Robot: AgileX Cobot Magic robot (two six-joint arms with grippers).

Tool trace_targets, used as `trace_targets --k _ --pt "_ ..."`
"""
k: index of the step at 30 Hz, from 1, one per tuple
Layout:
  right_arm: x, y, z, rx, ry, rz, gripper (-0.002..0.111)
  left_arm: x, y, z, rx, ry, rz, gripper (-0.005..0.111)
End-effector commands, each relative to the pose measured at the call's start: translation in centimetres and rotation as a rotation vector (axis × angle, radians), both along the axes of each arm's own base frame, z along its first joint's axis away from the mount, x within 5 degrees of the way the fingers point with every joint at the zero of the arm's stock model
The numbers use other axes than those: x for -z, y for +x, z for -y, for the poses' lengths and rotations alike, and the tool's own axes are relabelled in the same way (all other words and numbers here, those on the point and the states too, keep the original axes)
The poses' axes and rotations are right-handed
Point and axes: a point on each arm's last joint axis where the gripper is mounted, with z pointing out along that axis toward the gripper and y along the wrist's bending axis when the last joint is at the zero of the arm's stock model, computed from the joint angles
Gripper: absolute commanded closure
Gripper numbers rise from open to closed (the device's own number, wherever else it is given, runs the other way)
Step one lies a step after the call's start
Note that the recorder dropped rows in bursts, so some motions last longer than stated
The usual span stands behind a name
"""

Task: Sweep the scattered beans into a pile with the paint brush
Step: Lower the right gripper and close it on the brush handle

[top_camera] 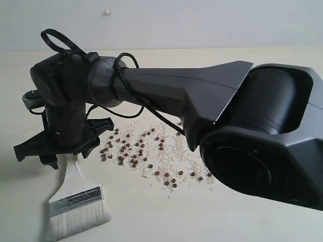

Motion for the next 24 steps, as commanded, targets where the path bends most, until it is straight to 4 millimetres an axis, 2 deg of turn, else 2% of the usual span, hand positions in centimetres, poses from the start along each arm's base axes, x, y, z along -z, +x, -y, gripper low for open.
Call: trace_targets --k 1,4,11,24 --pt "1.5 0.0 0.0 0.006 -0.025 -0.016 0.050 0.1 0.0 0.0 0.000 -0.005 -0.002 0.103" --pt "2.5 0.0 0.0 0.013 -0.044 -0.026 0.050 0.1 0.0 0.0 0.000 -0.005 -0.002 0.103" --pt "2.2 0.2 1.0 0.003 -0.150 -0.002 0.050 0.1 0.0 0.0 0.000 -0.005 -0.002 0.103" --pt "1.7 0.1 0.9 0.076 -0.130 -0.020 0.055 0.1 0.0 0.0 0.000 -0.005 -0.002 0.103"
